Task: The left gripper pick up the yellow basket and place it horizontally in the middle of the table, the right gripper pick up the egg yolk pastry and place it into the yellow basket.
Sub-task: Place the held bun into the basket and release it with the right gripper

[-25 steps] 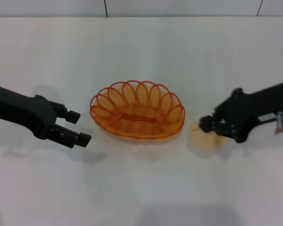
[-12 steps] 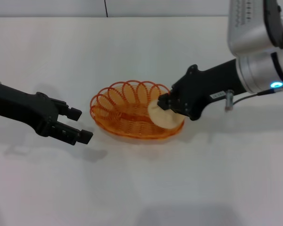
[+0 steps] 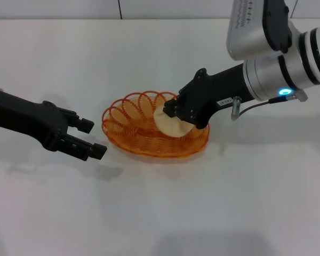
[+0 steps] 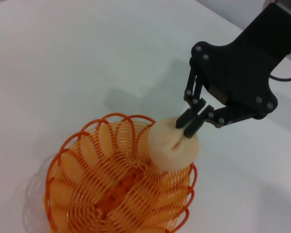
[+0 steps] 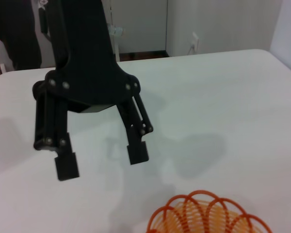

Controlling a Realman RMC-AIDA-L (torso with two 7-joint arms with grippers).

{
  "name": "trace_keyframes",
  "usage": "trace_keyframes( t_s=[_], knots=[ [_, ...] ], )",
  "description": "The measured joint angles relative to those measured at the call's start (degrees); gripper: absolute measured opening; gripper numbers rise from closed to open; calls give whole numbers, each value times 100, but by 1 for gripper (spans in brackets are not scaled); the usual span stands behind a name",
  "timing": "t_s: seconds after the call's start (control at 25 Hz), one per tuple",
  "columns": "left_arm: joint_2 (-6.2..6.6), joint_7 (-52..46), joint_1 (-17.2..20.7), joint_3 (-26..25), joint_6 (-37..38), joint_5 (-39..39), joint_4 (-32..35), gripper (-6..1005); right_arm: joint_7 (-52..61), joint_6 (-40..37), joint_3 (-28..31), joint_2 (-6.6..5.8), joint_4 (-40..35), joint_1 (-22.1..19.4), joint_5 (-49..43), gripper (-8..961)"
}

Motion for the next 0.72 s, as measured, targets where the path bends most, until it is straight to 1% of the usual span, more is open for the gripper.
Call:
trace_keyframes(
  t_s=[0.24,0.44,0.72],
  knots=[
    [0,0,0,0,-24,0,0,880,-6,94,0,0,8,7,74,29],
    [0,0,3,0,-75,0,0,880,-34,105,3,-1,17,10,88,177],
    [0,0,41,-8,-89,-30,12,880,-42,167,9,-14,-29,-55,197,347]
  ],
)
